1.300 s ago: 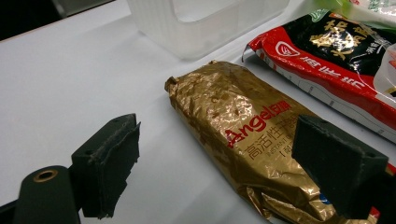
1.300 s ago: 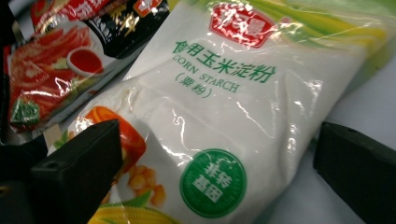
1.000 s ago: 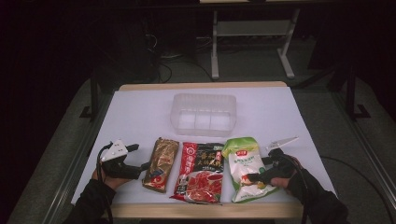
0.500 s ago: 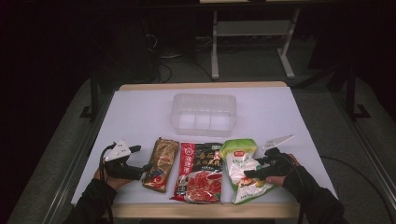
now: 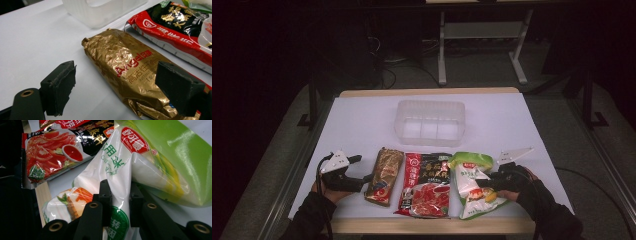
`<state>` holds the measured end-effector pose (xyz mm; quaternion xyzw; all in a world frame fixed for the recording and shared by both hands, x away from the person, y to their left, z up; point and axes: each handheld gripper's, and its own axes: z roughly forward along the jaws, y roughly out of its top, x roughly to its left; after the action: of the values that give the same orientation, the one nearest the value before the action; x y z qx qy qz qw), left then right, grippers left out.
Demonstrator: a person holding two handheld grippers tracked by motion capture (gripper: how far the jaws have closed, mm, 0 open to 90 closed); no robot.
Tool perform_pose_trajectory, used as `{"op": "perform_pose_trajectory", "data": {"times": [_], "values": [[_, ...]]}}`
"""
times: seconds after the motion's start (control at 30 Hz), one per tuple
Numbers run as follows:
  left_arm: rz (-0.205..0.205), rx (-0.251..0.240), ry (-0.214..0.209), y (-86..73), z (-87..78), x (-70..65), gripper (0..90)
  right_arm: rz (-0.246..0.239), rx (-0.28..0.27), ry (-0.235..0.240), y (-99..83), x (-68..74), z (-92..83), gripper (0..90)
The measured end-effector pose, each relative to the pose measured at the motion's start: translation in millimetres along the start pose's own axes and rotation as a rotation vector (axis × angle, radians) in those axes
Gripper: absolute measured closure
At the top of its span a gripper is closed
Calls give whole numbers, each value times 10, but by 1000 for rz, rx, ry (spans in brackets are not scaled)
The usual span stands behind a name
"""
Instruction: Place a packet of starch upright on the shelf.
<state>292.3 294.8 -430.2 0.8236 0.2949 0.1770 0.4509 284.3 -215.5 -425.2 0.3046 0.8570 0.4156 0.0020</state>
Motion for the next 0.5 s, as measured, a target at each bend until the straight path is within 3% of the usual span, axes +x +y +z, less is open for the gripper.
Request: {"op": "perform_pose_trajectory", "data": {"times": [0.3,0.5], "values": [[-16,-12,-11,-3,-7,8,163,-24,-61,-58,22,101,-147,785],[-16,-14,0,-2,-10,13,163,-42,-108,-122,42,156,-204,786]]}}
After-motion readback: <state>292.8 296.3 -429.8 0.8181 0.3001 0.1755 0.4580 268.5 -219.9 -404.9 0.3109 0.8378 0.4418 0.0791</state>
